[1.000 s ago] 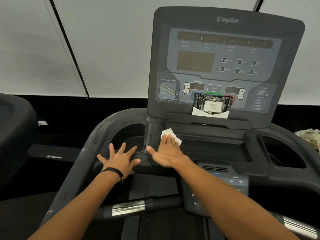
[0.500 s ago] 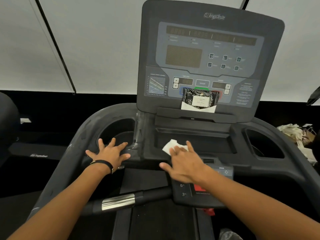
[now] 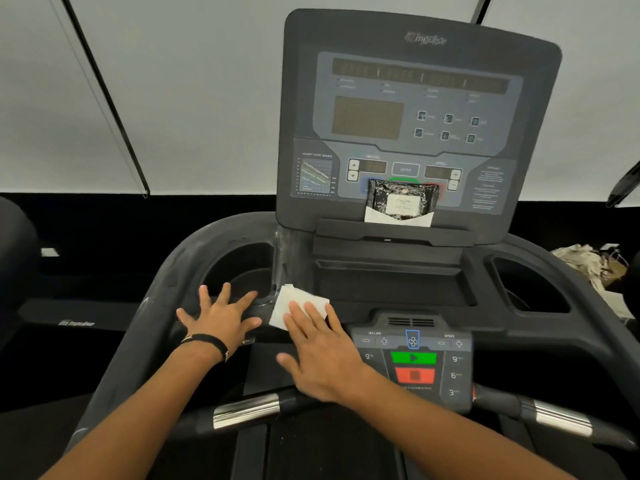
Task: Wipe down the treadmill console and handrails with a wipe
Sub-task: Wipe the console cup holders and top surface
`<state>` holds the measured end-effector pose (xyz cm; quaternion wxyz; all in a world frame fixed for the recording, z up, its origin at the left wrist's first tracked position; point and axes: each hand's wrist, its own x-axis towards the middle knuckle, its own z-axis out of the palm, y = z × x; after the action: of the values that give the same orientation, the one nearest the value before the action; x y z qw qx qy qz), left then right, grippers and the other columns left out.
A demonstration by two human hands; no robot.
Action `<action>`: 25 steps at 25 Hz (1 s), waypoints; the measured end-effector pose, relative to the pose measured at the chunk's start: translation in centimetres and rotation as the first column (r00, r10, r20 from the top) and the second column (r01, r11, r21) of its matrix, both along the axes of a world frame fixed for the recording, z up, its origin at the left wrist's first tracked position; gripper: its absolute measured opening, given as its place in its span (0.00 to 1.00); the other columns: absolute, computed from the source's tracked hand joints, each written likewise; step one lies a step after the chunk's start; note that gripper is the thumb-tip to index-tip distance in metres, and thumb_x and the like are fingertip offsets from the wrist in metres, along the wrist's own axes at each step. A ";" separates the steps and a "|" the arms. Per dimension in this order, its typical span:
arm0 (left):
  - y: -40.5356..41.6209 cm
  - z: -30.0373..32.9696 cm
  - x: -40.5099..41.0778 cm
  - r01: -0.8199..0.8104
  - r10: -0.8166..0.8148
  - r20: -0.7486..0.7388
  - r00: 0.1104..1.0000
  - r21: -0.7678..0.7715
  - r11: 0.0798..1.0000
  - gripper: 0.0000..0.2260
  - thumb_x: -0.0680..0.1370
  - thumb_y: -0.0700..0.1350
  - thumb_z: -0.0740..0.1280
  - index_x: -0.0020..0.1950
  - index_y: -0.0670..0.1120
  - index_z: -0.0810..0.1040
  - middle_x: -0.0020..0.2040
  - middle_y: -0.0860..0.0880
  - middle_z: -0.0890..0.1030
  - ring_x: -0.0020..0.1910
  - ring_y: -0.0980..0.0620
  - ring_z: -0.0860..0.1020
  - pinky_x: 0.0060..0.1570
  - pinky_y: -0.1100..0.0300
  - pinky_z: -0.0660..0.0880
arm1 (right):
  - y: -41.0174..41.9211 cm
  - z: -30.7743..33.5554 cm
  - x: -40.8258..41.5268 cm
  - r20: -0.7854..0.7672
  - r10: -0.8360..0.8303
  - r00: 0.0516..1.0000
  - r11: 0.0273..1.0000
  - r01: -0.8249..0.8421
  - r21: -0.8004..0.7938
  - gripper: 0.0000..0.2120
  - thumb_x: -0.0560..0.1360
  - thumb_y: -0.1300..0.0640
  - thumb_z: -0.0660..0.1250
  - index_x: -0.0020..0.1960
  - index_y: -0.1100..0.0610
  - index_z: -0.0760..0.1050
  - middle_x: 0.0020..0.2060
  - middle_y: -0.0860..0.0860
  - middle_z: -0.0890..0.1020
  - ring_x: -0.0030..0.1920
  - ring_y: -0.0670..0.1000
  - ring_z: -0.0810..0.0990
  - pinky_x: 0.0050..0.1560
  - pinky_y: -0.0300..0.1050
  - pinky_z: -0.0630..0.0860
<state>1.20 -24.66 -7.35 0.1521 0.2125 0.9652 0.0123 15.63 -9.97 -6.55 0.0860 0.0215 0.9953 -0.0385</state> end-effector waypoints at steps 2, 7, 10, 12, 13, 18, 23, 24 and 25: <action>0.2 0.3 -0.1 0.002 -0.002 -0.003 1.000 -0.009 1.000 0.26 0.79 0.63 0.57 0.76 0.65 0.52 0.80 0.49 0.48 0.76 0.36 0.39 0.67 0.25 0.49 | 0.2 -0.1 1.9 0.022 0.021 1.000 0.999 -0.022 0.036 0.36 0.82 0.36 0.43 0.82 0.58 0.46 0.81 0.53 0.41 0.80 0.56 0.38 0.77 0.60 0.34; 1.0 1.3 -0.6 0.001 0.000 0.054 0.999 -0.018 1.000 0.26 0.78 0.61 0.61 0.75 0.65 0.57 0.79 0.49 0.50 0.76 0.35 0.41 0.65 0.23 0.51 | -0.5 0.0 -2.4 0.026 -0.114 0.993 0.991 0.115 -0.069 0.37 0.82 0.36 0.45 0.82 0.57 0.43 0.82 0.54 0.45 0.80 0.56 0.39 0.77 0.59 0.32; 0.7 1.1 -0.3 0.004 -0.003 0.036 0.999 -0.032 0.999 0.26 0.79 0.62 0.59 0.75 0.65 0.56 0.79 0.49 0.50 0.76 0.35 0.41 0.66 0.24 0.51 | -1.4 -0.5 -3.9 0.060 -0.194 0.979 0.976 0.199 -0.085 0.38 0.82 0.36 0.44 0.81 0.60 0.41 0.81 0.57 0.41 0.80 0.58 0.36 0.78 0.60 0.35; 0.7 0.9 -0.1 0.013 -0.013 0.026 1.000 -0.028 1.000 0.26 0.79 0.62 0.58 0.76 0.64 0.55 0.80 0.49 0.49 0.76 0.35 0.40 0.66 0.24 0.50 | -1.5 -0.9 -3.7 0.069 -0.233 0.970 0.967 0.239 -0.091 0.39 0.82 0.36 0.44 0.80 0.61 0.37 0.79 0.58 0.36 0.79 0.58 0.33 0.78 0.59 0.34; 0.6 0.9 -0.2 0.015 -0.014 0.025 1.000 -0.026 1.000 0.26 0.79 0.62 0.58 0.76 0.64 0.54 0.80 0.49 0.49 0.76 0.35 0.40 0.66 0.24 0.50 | -1.1 -0.9 -4.2 0.065 -0.268 0.961 0.956 0.273 -0.108 0.39 0.82 0.36 0.44 0.80 0.62 0.36 0.79 0.59 0.35 0.79 0.59 0.33 0.78 0.59 0.34; 0.8 1.0 -0.5 0.014 -0.012 0.055 0.998 -0.035 0.999 0.26 0.79 0.60 0.60 0.76 0.63 0.55 0.80 0.48 0.48 0.76 0.34 0.39 0.66 0.24 0.50 | 3.5 -0.3 -10.4 0.075 -0.293 0.953 0.943 0.301 -0.141 0.40 0.81 0.34 0.42 0.81 0.60 0.37 0.80 0.56 0.36 0.79 0.55 0.33 0.78 0.58 0.33; 0.6 0.8 -0.9 0.016 -0.015 0.069 0.997 -0.012 1.000 0.26 0.79 0.60 0.60 0.75 0.64 0.57 0.80 0.49 0.49 0.76 0.35 0.38 0.65 0.23 0.50 | 10.2 0.8 -9.9 0.101 0.030 0.994 0.989 -0.015 -0.150 0.32 0.84 0.38 0.41 0.82 0.52 0.40 0.81 0.47 0.39 0.79 0.44 0.36 0.77 0.58 0.30; 0.6 0.8 -1.0 0.014 -0.013 0.072 0.997 -0.010 1.000 0.26 0.79 0.60 0.61 0.75 0.64 0.57 0.80 0.49 0.49 0.76 0.35 0.38 0.65 0.23 0.50 | 11.9 1.0 -9.2 0.092 0.085 0.992 0.989 -0.073 -0.125 0.30 0.84 0.39 0.42 0.82 0.51 0.42 0.81 0.45 0.41 0.79 0.42 0.37 0.76 0.58 0.30; 0.6 0.9 -1.0 0.011 -0.010 0.077 0.997 -0.010 1.000 0.26 0.79 0.60 0.61 0.75 0.64 0.57 0.79 0.48 0.50 0.76 0.35 0.39 0.65 0.23 0.50 | 13.7 1.0 -8.4 0.089 0.129 0.988 0.988 -0.121 -0.092 0.29 0.84 0.40 0.42 0.82 0.49 0.45 0.81 0.43 0.42 0.79 0.41 0.38 0.76 0.58 0.30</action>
<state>0.21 -24.03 -6.47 0.1901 0.2162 0.9575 0.0146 7.23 3.77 -5.51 0.1364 -0.0428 0.9869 -0.0750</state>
